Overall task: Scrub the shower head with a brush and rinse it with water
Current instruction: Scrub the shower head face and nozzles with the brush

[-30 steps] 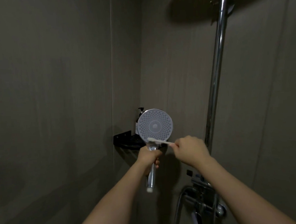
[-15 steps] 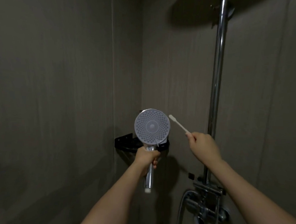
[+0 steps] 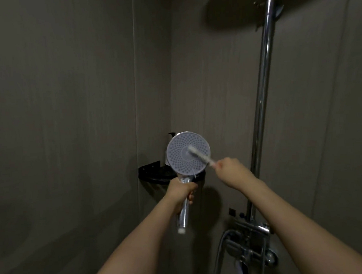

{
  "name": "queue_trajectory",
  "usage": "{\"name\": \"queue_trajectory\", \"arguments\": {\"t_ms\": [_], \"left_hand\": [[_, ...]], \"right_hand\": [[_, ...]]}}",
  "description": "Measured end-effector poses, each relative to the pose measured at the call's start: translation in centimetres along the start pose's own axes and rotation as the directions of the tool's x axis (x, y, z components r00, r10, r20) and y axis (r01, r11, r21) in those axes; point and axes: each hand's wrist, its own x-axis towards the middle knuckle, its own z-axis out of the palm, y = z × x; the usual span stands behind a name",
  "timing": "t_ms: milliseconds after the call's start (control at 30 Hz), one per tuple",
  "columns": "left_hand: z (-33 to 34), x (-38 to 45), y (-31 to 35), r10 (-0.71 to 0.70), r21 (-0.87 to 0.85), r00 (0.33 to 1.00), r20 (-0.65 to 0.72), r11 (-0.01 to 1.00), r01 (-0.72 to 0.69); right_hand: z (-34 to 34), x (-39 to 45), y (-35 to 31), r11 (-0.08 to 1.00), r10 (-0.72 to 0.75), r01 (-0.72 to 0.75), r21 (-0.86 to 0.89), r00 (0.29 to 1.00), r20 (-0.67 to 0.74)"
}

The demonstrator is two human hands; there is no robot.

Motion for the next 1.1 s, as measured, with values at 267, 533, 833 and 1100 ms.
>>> {"name": "queue_trajectory", "arguments": {"t_ms": [267,533,833,1100], "left_hand": [[-1.3,-0.1,1.5,0.015,-0.313,0.971,0.238,0.948,0.062],[-2.1,1.1,3.2,0.045,-0.303,0.969,0.242,0.952,0.031],[-1.0,0.7,6.4,0.121,-0.352,0.959,0.257,0.936,-0.024],[-1.1,0.7,6.9,0.131,-0.362,0.95,0.282,0.932,-0.021]], "right_hand": [[-1.8,-0.5,2.0,0.982,-0.112,0.129,0.138,0.986,-0.122],[-2.1,-0.3,1.7,0.981,-0.159,0.153,-0.122,0.986,-0.04],[-3.7,0.7,0.3,0.947,-0.19,0.212,-0.24,0.976,0.111],[-3.8,-0.6,-0.1,0.779,-0.15,0.315,-0.542,0.933,0.326]]}}
